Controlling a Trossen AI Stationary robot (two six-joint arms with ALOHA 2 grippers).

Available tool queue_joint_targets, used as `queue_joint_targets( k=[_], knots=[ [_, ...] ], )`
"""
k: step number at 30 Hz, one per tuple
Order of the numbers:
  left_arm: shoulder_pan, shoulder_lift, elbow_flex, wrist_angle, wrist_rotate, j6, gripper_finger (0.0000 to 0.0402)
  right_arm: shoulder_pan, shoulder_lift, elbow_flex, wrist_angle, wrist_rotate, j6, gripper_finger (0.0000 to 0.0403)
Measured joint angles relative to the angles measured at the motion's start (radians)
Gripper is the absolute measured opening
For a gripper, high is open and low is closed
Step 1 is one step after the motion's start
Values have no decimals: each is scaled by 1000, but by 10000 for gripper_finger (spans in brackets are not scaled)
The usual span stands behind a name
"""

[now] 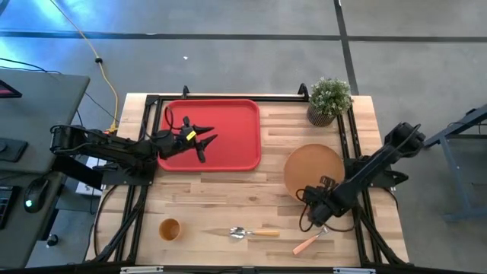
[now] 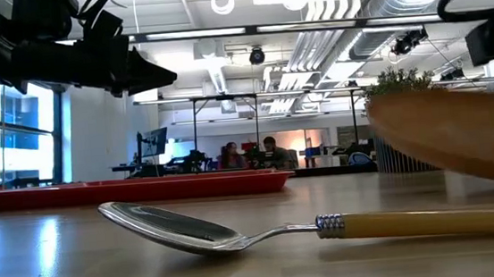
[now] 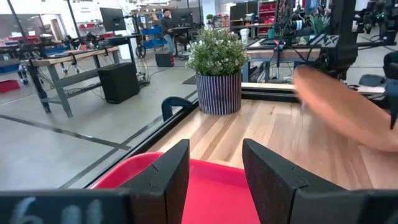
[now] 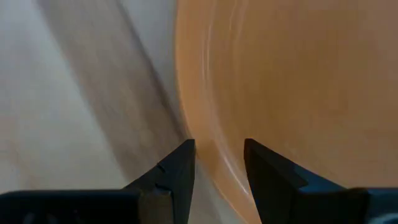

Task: Pick and place plate/cup/fork/spoon on tray
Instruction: Put the brown plate on the red tray

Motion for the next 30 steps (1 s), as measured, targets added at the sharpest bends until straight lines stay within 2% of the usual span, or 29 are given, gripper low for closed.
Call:
queue_joint_targets(
  k=[8,16,24,30],
  knots=[
    [0,0,0,11,0,-1,140,-4,-13,8,-12,-7,14,131],
    [0,0,0,18,0,-1,140,-3,-60,42,-10,76,-7,131],
    [0,0,0,15,-1,-1,140,-2,-58,-19,15,78,-7,131],
    [0,0,0,-17,-1,-2,140,-4,-58,-43,31,121,-46,130]
  ],
)
